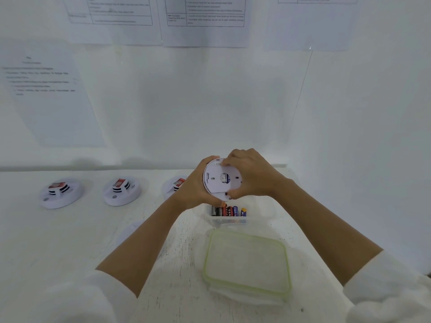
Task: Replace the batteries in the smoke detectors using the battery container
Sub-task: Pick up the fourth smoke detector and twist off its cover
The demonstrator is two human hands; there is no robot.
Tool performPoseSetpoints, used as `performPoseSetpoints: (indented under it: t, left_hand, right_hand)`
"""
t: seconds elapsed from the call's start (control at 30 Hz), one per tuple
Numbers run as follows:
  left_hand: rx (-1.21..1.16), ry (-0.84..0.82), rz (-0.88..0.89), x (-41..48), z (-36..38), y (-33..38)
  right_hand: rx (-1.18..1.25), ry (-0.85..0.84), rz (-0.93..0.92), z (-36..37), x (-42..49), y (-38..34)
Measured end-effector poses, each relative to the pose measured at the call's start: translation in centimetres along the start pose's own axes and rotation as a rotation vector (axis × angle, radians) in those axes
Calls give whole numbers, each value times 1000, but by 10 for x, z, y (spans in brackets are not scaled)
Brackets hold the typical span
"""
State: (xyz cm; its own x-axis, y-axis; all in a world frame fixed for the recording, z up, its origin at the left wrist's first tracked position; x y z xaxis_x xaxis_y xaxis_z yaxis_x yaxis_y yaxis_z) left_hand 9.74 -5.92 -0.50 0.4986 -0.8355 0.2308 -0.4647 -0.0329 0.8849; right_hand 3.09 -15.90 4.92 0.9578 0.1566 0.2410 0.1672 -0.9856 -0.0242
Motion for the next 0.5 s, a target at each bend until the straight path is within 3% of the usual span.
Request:
performPoseSetpoints:
  t: [0.17,0.5]
  left_hand:
    - [-13,0,5,1,-1,-1]
    - [-27,16,-9,1,-4,-8]
  right_hand:
    - [1,46,-10,0,-2,-1]
    - [60,-105,39,2,-2,4]
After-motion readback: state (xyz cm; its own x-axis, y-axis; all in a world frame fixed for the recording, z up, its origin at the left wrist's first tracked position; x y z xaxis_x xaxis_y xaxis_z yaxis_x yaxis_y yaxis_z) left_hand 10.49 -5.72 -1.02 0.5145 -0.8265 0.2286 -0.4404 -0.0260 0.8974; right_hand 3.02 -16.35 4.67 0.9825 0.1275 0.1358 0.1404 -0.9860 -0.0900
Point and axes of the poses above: each hand's wrist, its own x-axis towards the middle knuckle, its own z-axis out of the palm, y = z × x, the point moved 6 cm from there along x, towards the middle knuckle, and after that the axes turned 3 degrees about -y, right-handed, at the moved point
